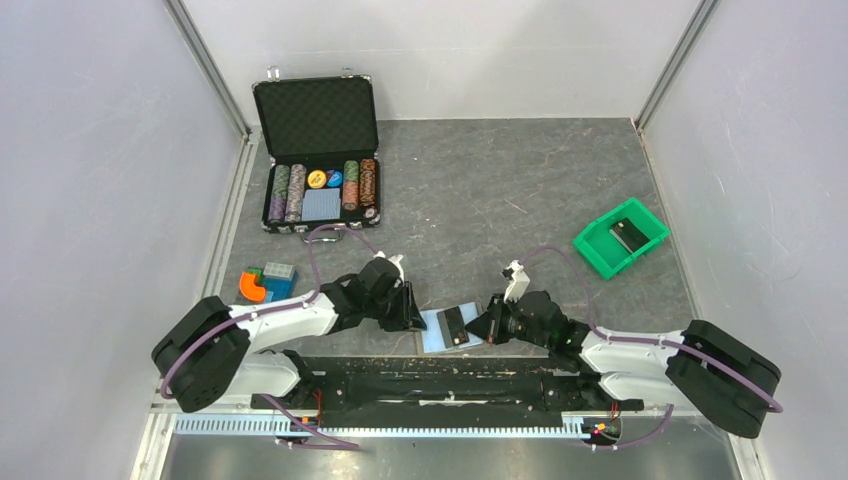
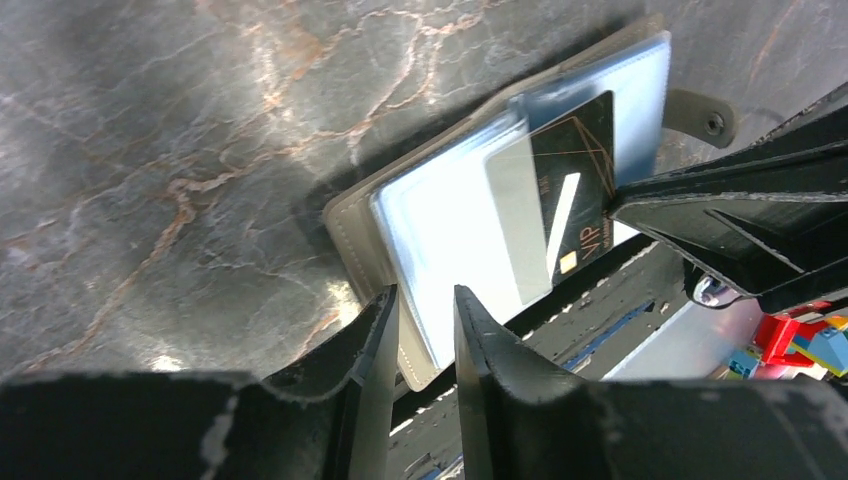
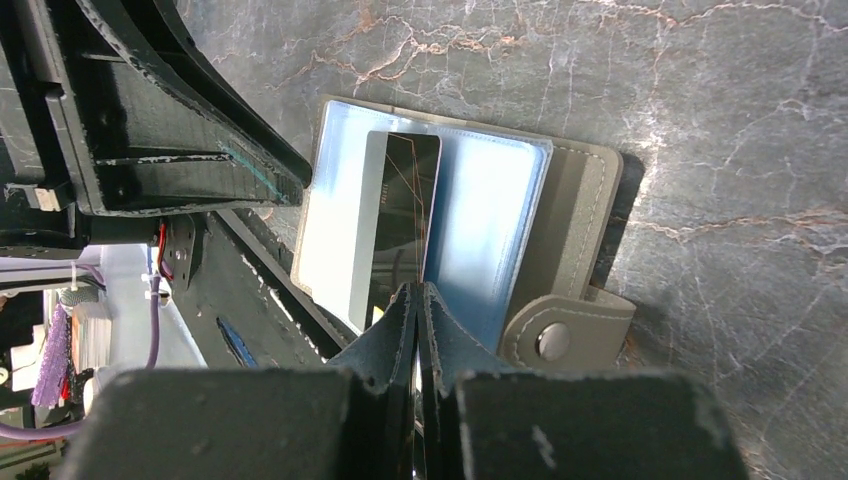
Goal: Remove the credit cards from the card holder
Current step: Remove the credit card from the card holder.
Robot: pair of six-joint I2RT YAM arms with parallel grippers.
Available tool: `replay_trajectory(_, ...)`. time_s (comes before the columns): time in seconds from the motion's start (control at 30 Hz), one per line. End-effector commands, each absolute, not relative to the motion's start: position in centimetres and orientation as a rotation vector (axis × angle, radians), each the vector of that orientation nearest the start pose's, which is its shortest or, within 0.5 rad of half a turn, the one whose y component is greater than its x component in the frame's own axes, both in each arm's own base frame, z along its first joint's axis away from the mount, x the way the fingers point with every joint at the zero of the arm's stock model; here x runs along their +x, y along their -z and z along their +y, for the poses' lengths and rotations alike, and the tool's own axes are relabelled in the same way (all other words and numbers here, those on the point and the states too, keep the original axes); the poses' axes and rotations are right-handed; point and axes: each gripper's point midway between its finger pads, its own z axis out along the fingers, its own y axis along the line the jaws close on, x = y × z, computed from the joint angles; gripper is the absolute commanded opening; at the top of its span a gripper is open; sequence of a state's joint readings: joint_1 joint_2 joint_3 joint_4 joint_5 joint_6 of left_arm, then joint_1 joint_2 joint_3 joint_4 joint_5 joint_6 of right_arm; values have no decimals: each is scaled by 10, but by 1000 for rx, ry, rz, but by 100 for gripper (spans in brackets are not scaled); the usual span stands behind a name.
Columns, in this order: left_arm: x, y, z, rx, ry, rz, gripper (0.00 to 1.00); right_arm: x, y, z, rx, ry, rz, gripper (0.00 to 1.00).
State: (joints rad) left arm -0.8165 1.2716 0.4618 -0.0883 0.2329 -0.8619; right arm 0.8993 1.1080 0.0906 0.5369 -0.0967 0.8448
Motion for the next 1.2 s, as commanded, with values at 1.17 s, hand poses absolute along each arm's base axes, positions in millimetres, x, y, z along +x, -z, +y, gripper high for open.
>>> replay_trajectory(1.17,132,-3,-295,214,967,2720,22,150,-37,255,-283,-1104,2255,29)
